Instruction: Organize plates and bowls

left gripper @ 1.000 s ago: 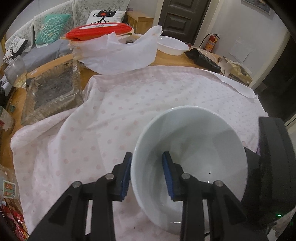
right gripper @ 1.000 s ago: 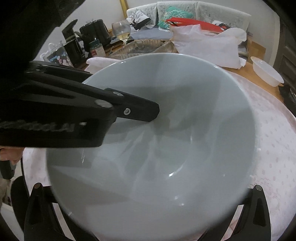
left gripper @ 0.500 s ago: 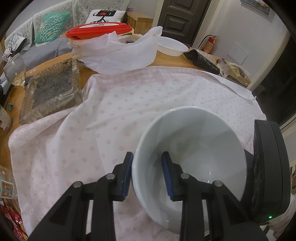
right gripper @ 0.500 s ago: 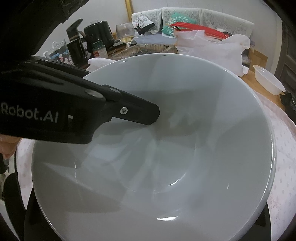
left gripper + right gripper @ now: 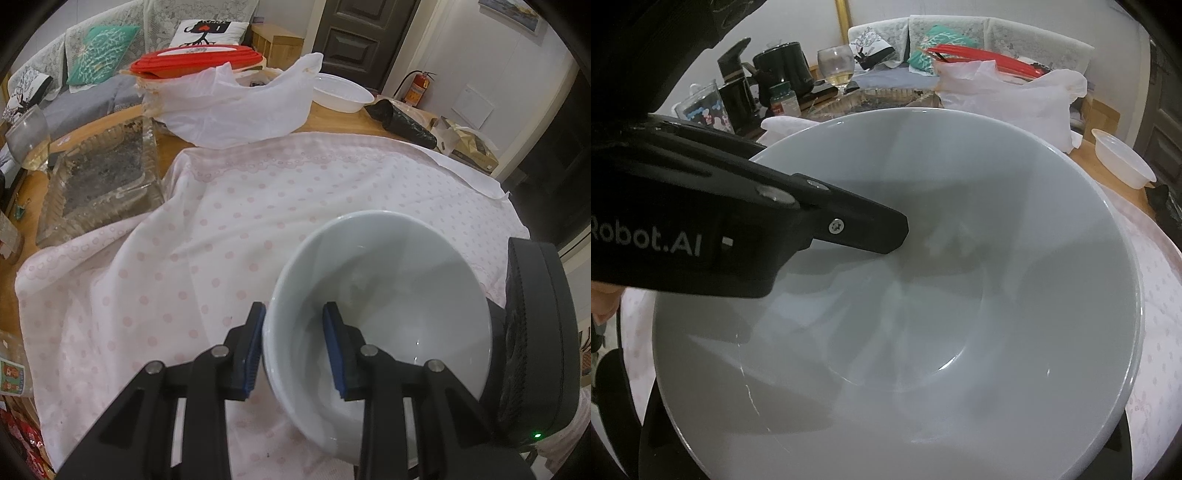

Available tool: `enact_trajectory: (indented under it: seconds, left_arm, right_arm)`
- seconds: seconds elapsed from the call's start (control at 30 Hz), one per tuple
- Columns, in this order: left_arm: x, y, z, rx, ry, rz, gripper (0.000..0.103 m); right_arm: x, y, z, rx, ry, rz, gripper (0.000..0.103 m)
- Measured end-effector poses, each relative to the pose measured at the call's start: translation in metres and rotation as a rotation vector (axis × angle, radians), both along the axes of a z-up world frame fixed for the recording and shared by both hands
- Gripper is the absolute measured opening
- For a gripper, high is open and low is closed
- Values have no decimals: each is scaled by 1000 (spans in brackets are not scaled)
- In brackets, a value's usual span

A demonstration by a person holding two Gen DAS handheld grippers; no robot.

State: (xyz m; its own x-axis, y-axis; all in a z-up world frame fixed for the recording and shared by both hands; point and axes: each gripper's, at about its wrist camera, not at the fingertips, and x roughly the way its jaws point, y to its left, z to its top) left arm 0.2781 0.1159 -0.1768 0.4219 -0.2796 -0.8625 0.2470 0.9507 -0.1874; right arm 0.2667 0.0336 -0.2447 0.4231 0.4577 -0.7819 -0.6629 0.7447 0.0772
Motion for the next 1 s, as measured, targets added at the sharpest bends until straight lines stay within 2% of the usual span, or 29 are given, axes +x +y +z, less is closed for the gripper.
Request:
enact_trajectory:
  seconds: [0.23, 0.37, 0.67, 1.0]
  left_arm:
    - [-6, -3, 5, 12, -16, -5, 28]
    - [-11, -4, 15, 17, -32, 2, 28]
    - [-40, -11, 55, 37, -77, 19, 29]
    - [-74, -34, 86, 66, -121, 17, 28]
  right_arm:
    - [-5, -4, 5, 16, 2, -8, 102]
    - [-15, -6, 16, 21, -49, -5, 102]
    - [-43, -14, 53, 41, -94, 19, 102]
    - [-76, -36, 78, 63, -133, 18, 102]
